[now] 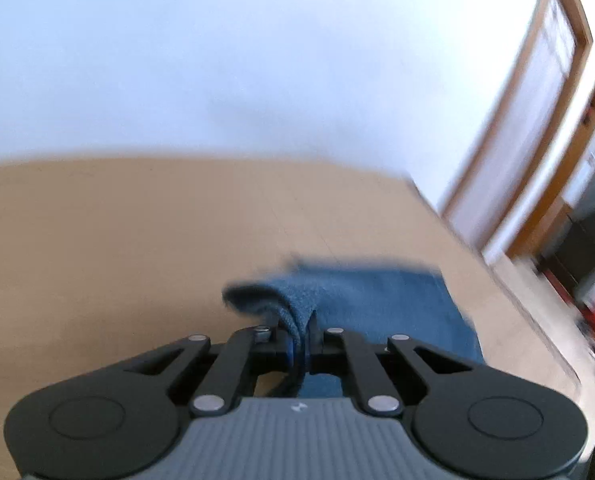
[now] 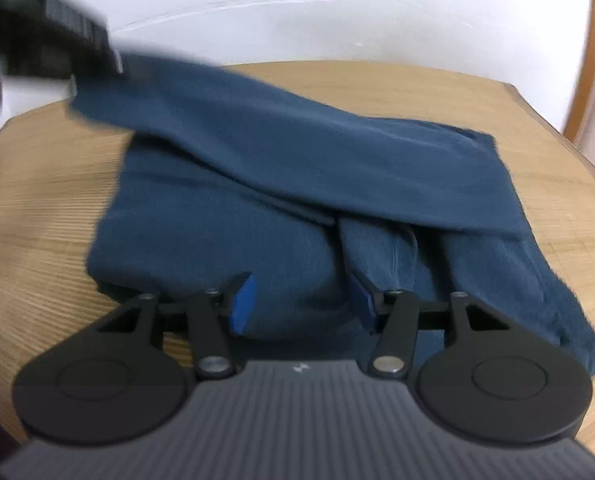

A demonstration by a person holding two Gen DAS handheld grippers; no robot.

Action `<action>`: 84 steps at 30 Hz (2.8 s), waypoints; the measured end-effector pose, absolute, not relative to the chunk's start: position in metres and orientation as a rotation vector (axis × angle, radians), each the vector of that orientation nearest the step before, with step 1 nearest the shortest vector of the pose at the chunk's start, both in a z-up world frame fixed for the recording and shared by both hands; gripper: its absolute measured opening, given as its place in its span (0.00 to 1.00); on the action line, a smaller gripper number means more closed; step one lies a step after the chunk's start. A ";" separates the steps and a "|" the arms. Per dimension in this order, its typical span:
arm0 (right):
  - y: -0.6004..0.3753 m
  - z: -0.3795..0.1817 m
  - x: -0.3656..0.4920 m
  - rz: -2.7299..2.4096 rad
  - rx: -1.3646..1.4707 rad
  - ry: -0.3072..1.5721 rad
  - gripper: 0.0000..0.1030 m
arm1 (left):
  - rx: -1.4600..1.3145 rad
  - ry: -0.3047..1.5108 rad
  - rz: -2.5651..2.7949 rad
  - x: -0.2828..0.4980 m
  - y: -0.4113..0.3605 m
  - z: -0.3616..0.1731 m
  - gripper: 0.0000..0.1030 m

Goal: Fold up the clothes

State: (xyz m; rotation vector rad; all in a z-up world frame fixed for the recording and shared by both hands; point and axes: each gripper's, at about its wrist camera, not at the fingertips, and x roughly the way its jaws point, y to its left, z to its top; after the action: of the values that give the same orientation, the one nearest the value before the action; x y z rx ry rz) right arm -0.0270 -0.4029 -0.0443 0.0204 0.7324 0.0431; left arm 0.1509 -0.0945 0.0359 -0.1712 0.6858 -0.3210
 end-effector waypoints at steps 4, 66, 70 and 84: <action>-0.372 -0.057 -0.016 -0.008 -0.066 0.789 0.53 | -0.075 0.559 -0.120 0.156 -0.028 0.072 0.05; -0.235 -0.022 0.312 0.062 0.488 0.865 0.16 | -0.114 1.089 0.739 0.254 0.342 -0.035 0.40; -0.253 -0.004 0.278 0.157 0.548 0.766 0.24 | -0.038 1.058 0.640 0.252 0.316 -0.039 0.47; -0.207 0.008 0.071 0.221 -0.132 0.829 0.50 | -0.099 1.087 -0.013 0.190 0.127 -0.091 0.50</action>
State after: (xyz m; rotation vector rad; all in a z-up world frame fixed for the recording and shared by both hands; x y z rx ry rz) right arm 0.0706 -0.2071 0.0079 -0.1317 0.8293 0.2213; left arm 0.1898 0.1274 -0.0912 -0.0995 1.0871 -0.0134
